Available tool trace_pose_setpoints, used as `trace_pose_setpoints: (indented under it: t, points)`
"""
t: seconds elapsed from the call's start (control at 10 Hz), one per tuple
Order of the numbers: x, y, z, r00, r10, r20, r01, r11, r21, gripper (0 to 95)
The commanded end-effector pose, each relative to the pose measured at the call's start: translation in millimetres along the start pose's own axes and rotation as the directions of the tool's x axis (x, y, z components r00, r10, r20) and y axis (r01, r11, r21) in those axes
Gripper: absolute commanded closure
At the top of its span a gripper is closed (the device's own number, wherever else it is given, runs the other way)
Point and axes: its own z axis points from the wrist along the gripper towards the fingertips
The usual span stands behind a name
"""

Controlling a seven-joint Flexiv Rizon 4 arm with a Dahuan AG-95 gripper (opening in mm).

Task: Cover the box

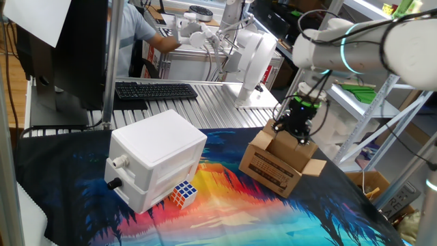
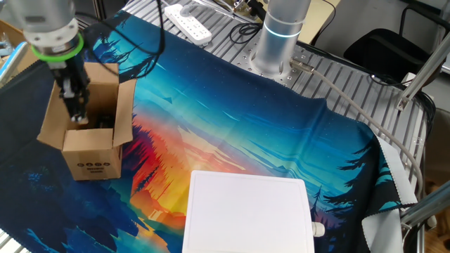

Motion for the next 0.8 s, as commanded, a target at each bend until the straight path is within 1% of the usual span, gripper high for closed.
trace_pose_setpoints:
  t: [0.1, 0.2, 0.3, 0.4, 0.5, 0.6, 0.7, 0.8]
  points:
    - [-0.5, -6.3, -0.9, 1.000, -0.019, 0.001, 0.019, 1.000, 0.003, 19.0]
    - [-0.5, -6.3, -0.9, 1.000, -0.013, 0.014, 0.013, 1.000, 0.019, 19.0]
    - [-0.5, -6.3, -0.9, 1.000, -0.016, 0.023, 0.016, 1.000, 0.026, 19.0]
    - [-0.5, -6.3, -0.9, 1.000, -0.019, 0.024, 0.018, 0.999, 0.027, 19.0]
    - [-0.4, -6.3, -0.9, 1.000, -0.022, 0.013, 0.022, 0.999, 0.026, 19.0]
    - [0.5, -6.3, -2.0, 1.000, -0.024, 0.009, 0.024, 0.999, 0.032, 19.0]
    - [2.3, -6.3, -4.0, 1.000, -0.025, 0.011, 0.025, 0.999, 0.035, 0.0]
    - [2.3, -6.3, -4.0, 1.000, -0.025, 0.001, 0.025, 0.999, 0.030, 0.0]
